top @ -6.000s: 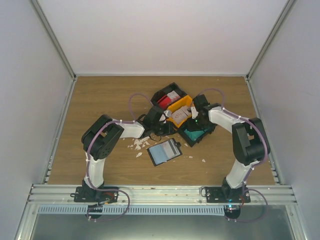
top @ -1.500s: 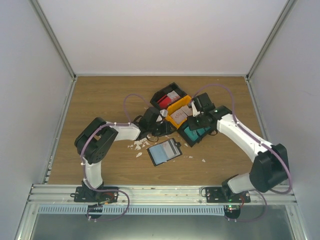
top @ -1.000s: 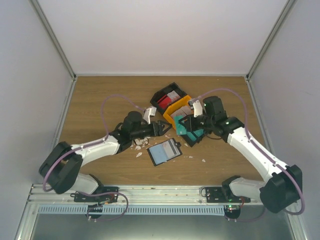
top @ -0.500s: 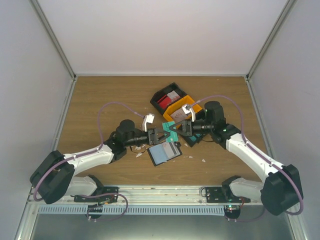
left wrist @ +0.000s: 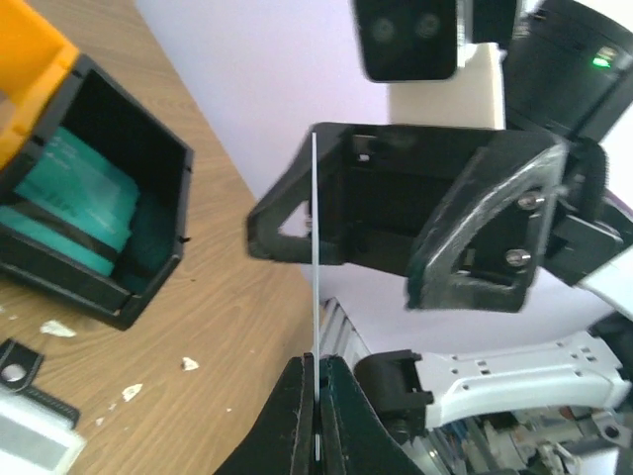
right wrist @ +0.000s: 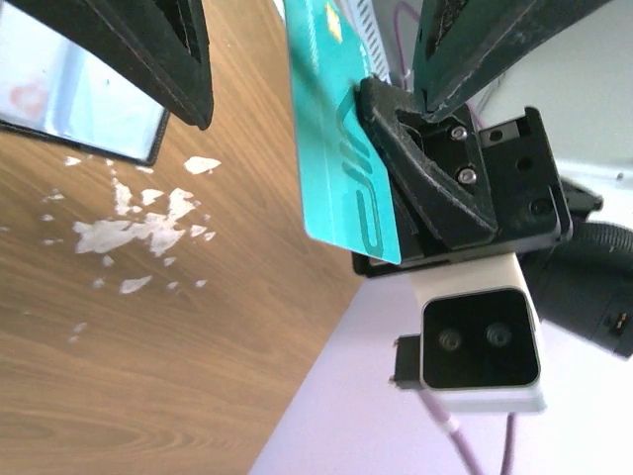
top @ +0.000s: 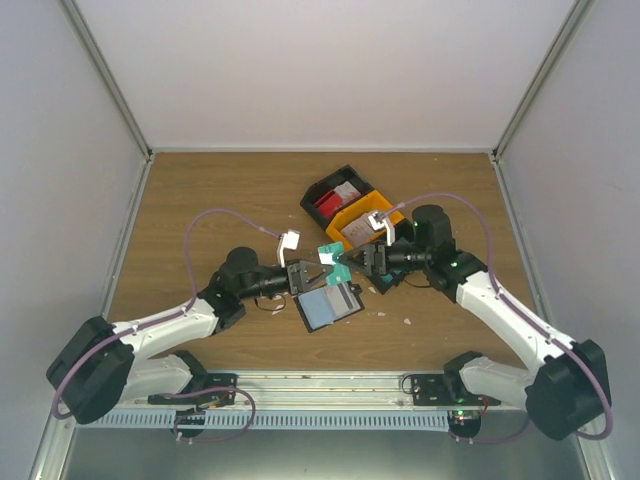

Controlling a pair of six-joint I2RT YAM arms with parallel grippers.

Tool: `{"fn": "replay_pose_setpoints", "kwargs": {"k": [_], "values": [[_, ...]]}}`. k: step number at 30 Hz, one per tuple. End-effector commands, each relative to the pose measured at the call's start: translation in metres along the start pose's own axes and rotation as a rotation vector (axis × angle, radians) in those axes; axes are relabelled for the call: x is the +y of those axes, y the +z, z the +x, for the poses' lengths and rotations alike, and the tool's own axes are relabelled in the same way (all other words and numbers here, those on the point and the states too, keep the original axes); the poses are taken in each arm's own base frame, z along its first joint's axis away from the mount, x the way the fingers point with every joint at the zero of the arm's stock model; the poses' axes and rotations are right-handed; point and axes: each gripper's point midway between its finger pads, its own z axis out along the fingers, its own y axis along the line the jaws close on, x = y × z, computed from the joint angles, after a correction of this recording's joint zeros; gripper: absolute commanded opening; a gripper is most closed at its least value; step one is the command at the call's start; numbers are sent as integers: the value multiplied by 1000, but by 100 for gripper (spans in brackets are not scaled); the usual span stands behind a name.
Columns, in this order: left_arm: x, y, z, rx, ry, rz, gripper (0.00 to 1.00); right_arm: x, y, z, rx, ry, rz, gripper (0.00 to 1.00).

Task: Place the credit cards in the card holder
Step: Pick up the credit card from the storage box, then insert the credit card into the card holder.

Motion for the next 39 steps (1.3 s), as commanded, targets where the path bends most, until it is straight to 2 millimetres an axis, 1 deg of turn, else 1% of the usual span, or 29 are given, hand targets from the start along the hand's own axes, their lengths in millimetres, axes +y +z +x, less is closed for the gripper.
{"fn": "replay_pose_setpoints", "kwargs": {"k": [1,3,6,9,14,16,20,22,25,28,32,37,39], "values": [[29,-9,-5,-64,-8,-153,0,-23,-18,-7,-81,-7,234,60],[43,-15,-1,-76,-33,-216,0,-44,-24,1,-82,31,343,62],[60,-24,4,-99,-65,-287,0,-72,-29,21,-51,132,462,63],[78,-30,10,-107,-108,-365,0,-80,-27,33,-31,183,508,65],[92,-31,21,-79,-153,-406,0,-103,-28,51,-6,162,662,73],[98,-31,26,-79,-174,-417,0,-118,-27,60,13,144,725,74],[105,-27,31,-62,-173,-414,0,-152,-16,81,113,89,855,75],[110,-25,35,-54,-181,-416,0,-166,-13,86,140,59,928,76],[119,-28,44,-63,-224,-424,0,-174,-3,91,162,27,941,77],[126,-30,54,-53,-261,-432,0,-178,-1,95,181,7,959,76],[134,-27,62,-30,-289,-437,0,-182,0,94,194,-24,970,76],[137,-19,68,-20,-337,-405,0,-184,17,102,262,-19,909,74],[139,-15,70,-12,-358,-391,0,-180,25,105,279,-14,861,73]]}}
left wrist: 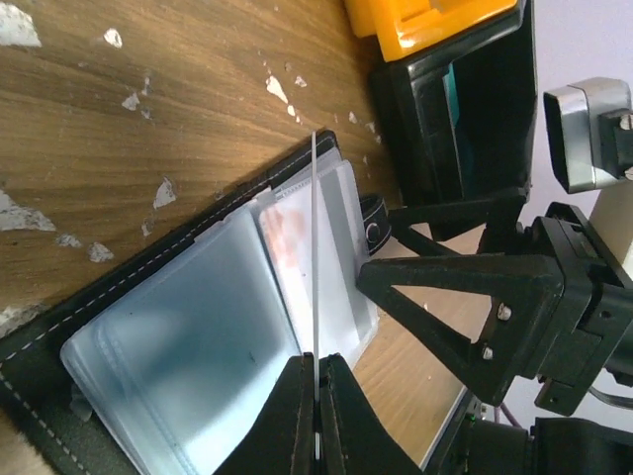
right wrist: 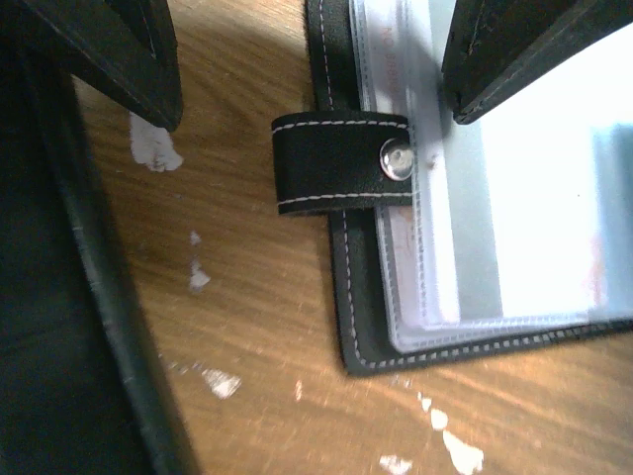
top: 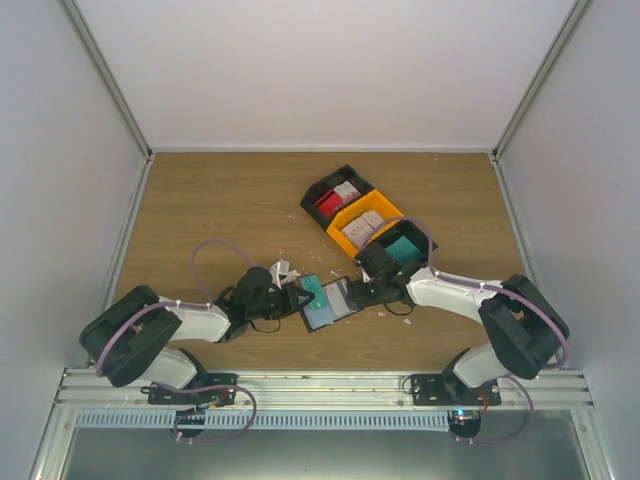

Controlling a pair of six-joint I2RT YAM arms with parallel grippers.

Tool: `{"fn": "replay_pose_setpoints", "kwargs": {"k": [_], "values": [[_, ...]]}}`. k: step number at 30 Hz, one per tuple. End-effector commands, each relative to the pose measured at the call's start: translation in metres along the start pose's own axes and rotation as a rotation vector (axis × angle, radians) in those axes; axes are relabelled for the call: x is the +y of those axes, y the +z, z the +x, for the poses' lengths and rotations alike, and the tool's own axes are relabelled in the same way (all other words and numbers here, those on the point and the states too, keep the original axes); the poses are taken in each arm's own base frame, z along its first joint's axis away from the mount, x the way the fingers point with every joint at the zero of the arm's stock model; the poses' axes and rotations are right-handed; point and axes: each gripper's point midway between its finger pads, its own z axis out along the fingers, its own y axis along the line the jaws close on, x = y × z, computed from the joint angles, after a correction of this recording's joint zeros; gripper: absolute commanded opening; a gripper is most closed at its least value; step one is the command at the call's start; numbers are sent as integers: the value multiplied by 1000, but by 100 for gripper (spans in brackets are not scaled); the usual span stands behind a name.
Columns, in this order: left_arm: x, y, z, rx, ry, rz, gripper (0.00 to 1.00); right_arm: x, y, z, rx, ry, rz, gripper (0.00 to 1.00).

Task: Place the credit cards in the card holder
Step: Insert the credit card into the card holder.

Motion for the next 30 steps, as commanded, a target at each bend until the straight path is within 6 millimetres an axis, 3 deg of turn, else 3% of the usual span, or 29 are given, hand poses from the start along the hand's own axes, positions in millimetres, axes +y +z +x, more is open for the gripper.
{"fn": "replay_pose_setpoints", "kwargs": {"k": [1,5,11,30], "values": [[-17,8,-1,0,-25,98,0,16,6,-7,2,-46,-68,72],[-11,15,6,22,-82,98,0,10,11,-4,36,-44,-24,61],[-8,19,16,22,-171,128,0,-1,16,16,116,-27,24,43],[6,25,21,19,-247,94,0,8,18,30,164,-6,-47,39]]}}
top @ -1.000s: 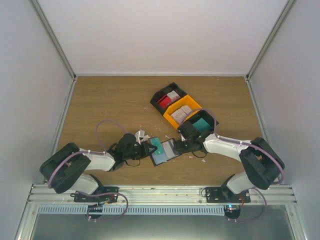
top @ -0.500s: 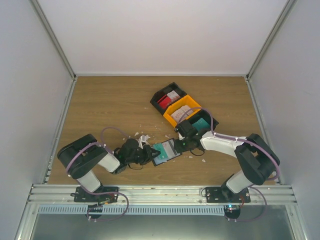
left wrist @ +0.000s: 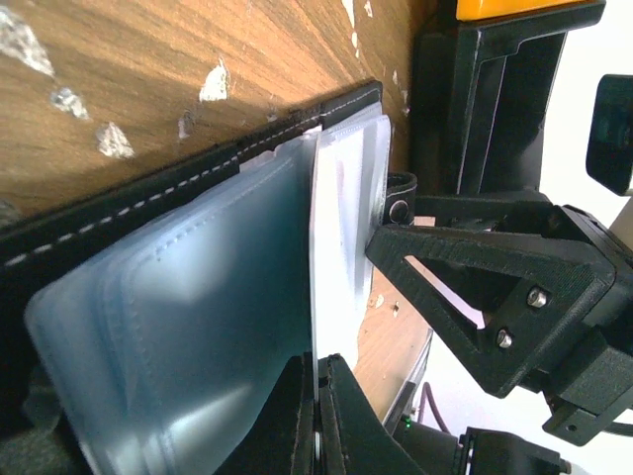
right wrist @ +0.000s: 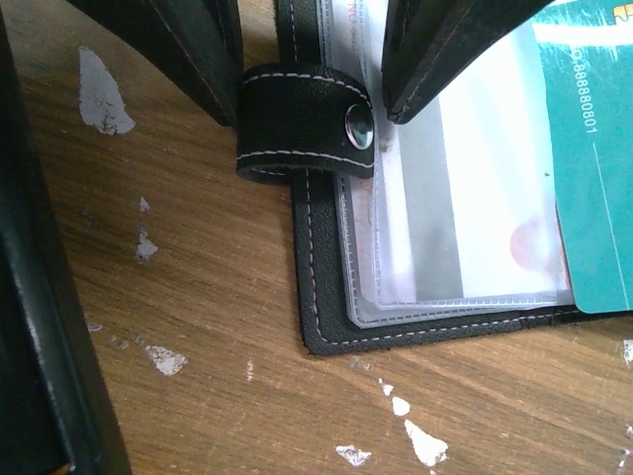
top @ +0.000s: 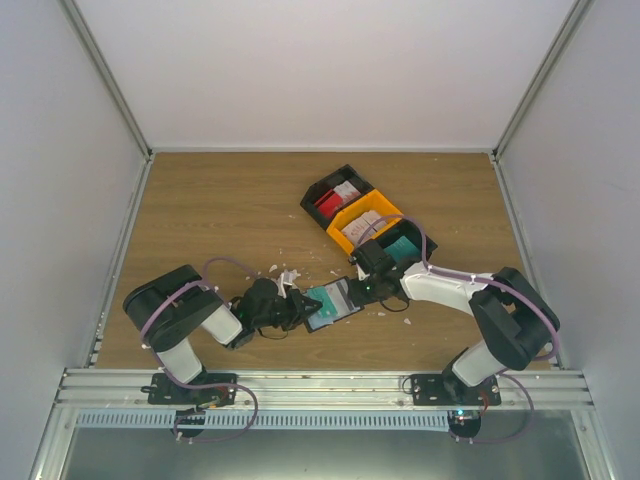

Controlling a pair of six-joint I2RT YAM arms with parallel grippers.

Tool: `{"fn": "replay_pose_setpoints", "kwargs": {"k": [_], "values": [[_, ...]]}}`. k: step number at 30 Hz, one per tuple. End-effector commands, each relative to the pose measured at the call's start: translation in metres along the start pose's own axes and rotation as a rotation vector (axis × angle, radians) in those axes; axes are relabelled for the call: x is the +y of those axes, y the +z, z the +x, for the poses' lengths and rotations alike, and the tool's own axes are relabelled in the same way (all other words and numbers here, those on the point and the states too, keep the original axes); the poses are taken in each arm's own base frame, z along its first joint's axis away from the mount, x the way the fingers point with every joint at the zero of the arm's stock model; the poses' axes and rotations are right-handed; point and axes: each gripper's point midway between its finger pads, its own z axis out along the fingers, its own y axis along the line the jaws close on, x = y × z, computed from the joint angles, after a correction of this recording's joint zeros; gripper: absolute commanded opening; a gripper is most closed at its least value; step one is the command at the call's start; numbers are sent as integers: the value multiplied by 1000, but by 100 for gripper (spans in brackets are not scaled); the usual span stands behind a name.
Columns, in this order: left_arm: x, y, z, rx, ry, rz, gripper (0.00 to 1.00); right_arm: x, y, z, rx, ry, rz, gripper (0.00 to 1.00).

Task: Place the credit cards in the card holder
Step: Insert the credit card into the card holder.

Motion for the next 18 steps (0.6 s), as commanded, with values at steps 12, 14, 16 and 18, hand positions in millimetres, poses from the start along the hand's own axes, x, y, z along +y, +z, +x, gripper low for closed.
{"fn": "replay_pose_setpoints", "kwargs": {"k": [12,14,16,18], "values": [[-16,13,-7,-21,76,45,0,6,0,25,84,27,-48,38],[-17,15,-6,-16,83,50,0,8,-2,22,74,30,-54,41],[-17,17,-5,-9,86,51,0,9,-4,21,66,34,-64,43],[-16,18,-4,-2,82,54,0,10,-7,20,58,42,-68,47]]}}
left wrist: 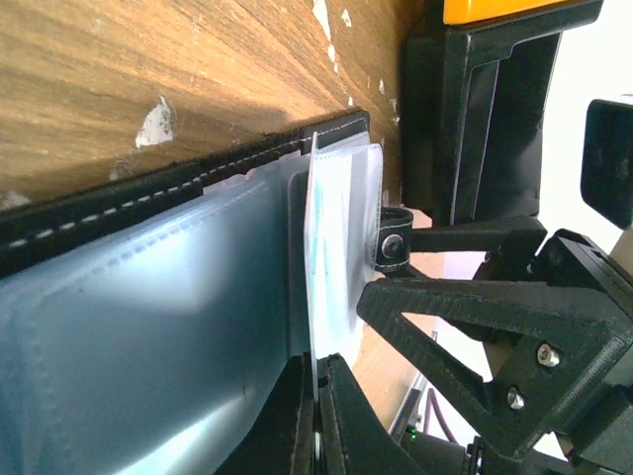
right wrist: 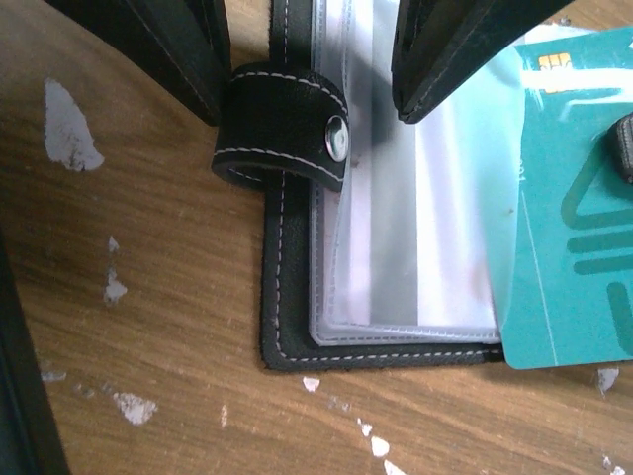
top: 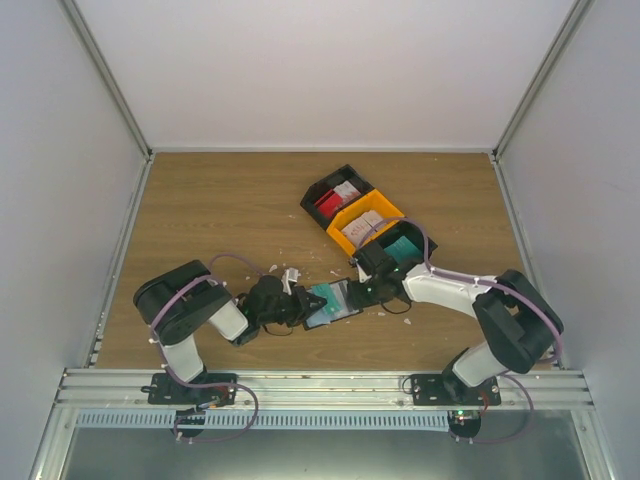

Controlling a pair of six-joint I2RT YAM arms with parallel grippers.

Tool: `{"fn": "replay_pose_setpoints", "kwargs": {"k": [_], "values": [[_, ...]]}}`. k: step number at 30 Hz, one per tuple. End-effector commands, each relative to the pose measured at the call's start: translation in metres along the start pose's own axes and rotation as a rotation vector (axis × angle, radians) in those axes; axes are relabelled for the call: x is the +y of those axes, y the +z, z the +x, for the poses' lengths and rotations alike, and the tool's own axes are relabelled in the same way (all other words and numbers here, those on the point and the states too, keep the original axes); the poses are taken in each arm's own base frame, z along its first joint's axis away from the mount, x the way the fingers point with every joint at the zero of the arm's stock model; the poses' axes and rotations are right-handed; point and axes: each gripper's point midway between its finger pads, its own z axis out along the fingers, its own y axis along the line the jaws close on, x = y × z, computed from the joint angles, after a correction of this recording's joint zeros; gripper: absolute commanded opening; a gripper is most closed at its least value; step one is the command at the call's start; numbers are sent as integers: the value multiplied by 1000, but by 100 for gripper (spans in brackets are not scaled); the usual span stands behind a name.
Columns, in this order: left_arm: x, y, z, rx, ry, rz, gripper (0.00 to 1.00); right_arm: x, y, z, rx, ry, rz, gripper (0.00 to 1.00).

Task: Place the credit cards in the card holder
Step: Insert the credit card into the card holder.

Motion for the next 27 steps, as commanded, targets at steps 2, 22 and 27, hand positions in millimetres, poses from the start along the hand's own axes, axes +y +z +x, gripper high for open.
{"fn": "replay_pose_setpoints", "kwargs": {"k": [2,22,27], "values": [[-9,5,2,6,39,45,0,5,-7,12,27,28,-28,49],[2,3,17,36,-65,10,0,8,2,36,86,80,-86,45],[0,13,18,63,-23,20,0,8,5,39,99,77,-88,43]]}}
